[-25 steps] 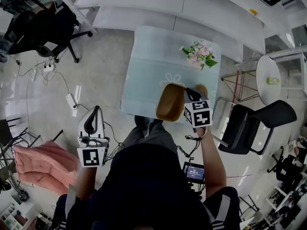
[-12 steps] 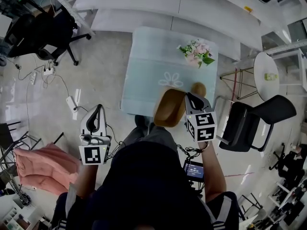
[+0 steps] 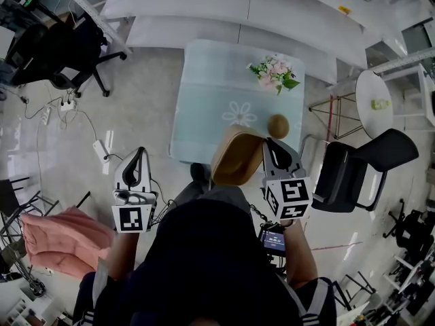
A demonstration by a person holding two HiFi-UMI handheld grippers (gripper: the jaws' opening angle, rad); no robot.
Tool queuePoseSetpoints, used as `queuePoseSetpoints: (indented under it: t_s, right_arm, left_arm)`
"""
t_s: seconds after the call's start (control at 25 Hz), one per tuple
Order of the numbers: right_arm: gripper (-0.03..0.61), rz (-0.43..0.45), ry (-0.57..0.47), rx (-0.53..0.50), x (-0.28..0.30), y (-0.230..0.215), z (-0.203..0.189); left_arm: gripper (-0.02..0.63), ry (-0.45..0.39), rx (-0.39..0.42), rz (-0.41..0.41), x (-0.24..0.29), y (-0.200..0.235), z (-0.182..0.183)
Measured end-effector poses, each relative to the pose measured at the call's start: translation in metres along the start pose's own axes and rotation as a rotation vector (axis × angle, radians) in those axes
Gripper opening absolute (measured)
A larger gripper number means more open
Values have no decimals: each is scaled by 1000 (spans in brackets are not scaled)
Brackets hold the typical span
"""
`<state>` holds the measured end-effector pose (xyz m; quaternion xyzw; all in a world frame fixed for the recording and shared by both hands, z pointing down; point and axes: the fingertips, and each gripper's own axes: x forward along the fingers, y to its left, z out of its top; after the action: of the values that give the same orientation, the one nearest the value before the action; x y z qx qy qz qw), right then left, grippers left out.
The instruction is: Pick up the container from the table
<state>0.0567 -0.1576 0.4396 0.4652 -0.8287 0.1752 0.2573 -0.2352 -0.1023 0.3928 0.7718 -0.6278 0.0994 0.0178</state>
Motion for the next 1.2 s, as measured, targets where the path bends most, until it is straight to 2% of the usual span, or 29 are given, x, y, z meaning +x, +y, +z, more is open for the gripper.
queuePoseSetpoints:
  t_s: [0.28,0.44,0.6,1.0,1.2]
  right_arm:
    - [14,-45,-155,23,-27,1,20]
    - [14,-66,-210,30,-42,1,26]
    - [14,-90,-227,32,-54,3,25]
    - [14,-135,-265,38,-77,6,18]
    - [14,-153,-289,5,-86,7,22]
  left_arm:
    - [3,-8,20,-14,-3,-2,3]
    - [3,-19,23,-20,-5,-5,6]
    - [3,-22,-9,-23,-8,-10,10]
    - [3,-34,-7,-42,-13,-18,13]
    - [3,-36,-7,-48,-15,-23,15]
